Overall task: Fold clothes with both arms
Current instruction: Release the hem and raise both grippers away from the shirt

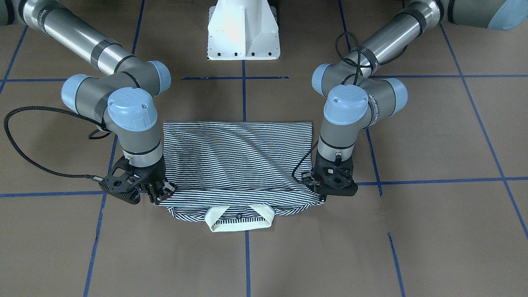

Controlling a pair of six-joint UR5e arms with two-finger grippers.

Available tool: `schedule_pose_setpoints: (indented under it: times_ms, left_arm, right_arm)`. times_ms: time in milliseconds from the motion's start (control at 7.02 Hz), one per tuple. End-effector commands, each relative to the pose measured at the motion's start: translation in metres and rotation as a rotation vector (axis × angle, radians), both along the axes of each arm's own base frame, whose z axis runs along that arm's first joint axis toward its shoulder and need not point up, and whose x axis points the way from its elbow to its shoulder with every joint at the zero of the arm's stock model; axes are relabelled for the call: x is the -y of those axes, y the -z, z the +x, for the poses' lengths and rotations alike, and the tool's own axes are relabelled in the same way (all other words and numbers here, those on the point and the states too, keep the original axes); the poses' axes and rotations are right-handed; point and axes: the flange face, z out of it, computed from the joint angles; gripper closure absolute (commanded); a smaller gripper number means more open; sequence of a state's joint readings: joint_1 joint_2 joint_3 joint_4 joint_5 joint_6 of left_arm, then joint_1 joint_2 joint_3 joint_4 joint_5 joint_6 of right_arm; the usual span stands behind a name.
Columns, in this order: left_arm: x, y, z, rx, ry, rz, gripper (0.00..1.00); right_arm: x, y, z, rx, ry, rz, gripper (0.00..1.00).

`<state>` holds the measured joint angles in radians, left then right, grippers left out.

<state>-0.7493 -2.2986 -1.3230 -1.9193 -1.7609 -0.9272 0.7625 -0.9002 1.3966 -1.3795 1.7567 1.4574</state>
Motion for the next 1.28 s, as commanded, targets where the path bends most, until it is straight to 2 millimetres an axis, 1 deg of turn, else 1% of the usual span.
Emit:
schedule_pose_setpoints:
  times_ms: [0, 143, 285, 428, 570, 713, 855, 998, 1140]
  left_arm:
    - [-0.006, -0.007, -0.006, 0.009, -0.061, 0.074, 0.0]
    - [-0.024, -0.016, -0.026, 0.01, -0.113, 0.152, 0.0]
    - [-0.04, -0.015, -0.037, -0.021, -0.156, 0.154, 0.0]
    - [-0.056, -0.013, -0.045, -0.049, -0.182, 0.156, 0.0]
    - [-0.071, -0.012, -0.05, -0.069, -0.183, 0.157, 0.0]
    - [-0.095, -0.014, -0.034, -0.091, -0.197, 0.129, 0.0]
    - [-0.122, -0.015, -0.01, -0.115, -0.21, 0.084, 0.0]
    - [-0.16, -0.024, -0.003, -0.131, -0.235, 0.054, 0.0]
    - [-0.193, -0.027, -0.015, -0.165, -0.223, 0.009, 0.11]
  right_arm:
    - [0.004, -0.001, 0.004, -0.008, 0.013, 0.017, 0.01]
    - [0.011, 0.001, 0.014, -0.017, 0.044, 0.046, 0.0]
    - [0.017, -0.009, 0.028, -0.05, 0.122, 0.089, 0.0]
    - [0.018, -0.021, 0.044, -0.055, 0.185, 0.11, 0.0]
    - [0.018, -0.027, 0.051, -0.054, 0.185, 0.105, 0.0]
    - [0.02, -0.021, 0.061, -0.035, 0.194, 0.111, 0.0]
    - [0.014, -0.024, 0.077, -0.018, 0.222, 0.122, 0.0]
    - [0.005, -0.025, 0.095, -0.007, 0.239, 0.144, 0.0]
    - [0.002, -0.022, 0.098, 0.002, 0.244, 0.15, 0.0]
